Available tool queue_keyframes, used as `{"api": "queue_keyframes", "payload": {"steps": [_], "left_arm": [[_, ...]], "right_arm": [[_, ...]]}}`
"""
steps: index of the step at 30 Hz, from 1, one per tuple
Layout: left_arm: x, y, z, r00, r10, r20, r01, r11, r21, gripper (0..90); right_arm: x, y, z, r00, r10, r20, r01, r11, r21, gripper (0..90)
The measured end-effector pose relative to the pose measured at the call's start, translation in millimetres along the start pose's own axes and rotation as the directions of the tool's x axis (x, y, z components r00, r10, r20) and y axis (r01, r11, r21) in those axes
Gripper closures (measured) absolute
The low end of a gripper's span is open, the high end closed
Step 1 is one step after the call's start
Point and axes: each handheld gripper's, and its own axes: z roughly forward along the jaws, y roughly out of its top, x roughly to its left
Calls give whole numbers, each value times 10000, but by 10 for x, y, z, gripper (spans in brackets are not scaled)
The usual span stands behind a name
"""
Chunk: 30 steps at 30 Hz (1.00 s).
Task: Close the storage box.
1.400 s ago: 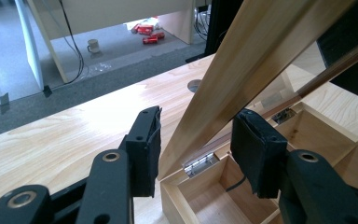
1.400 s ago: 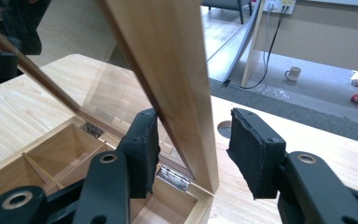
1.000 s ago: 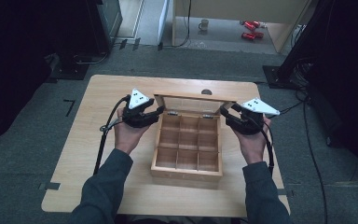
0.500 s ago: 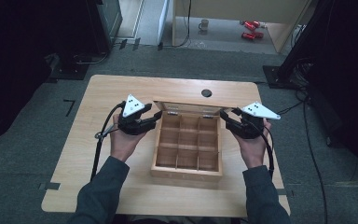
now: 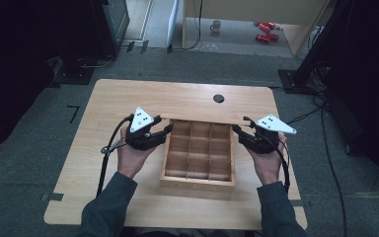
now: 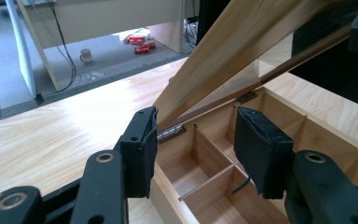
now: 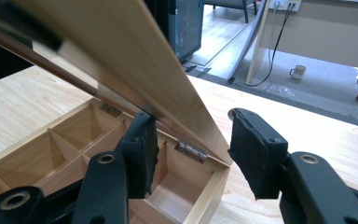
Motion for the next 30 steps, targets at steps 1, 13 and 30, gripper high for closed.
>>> {"api": "queue_keyframes", "payload": {"steps": [1, 13, 30], "left_arm": [[-7, -10, 0, 10000, -1, 7, 1, 10000, 25, 499], [-77, -69, -31, 9998, -82, 185, 82, 10000, -18, 514], [-162, -211, -62, 9996, 203, 192, -210, 9991, 372, 490]], "right_arm": [[2, -9, -4, 10000, -4, -5, 4, 10000, 1, 513], [108, -160, -72, 9992, -403, 79, 401, 9989, 257, 489], [293, -418, -275, 9983, -453, 356, 447, 9989, 172, 453]]}}
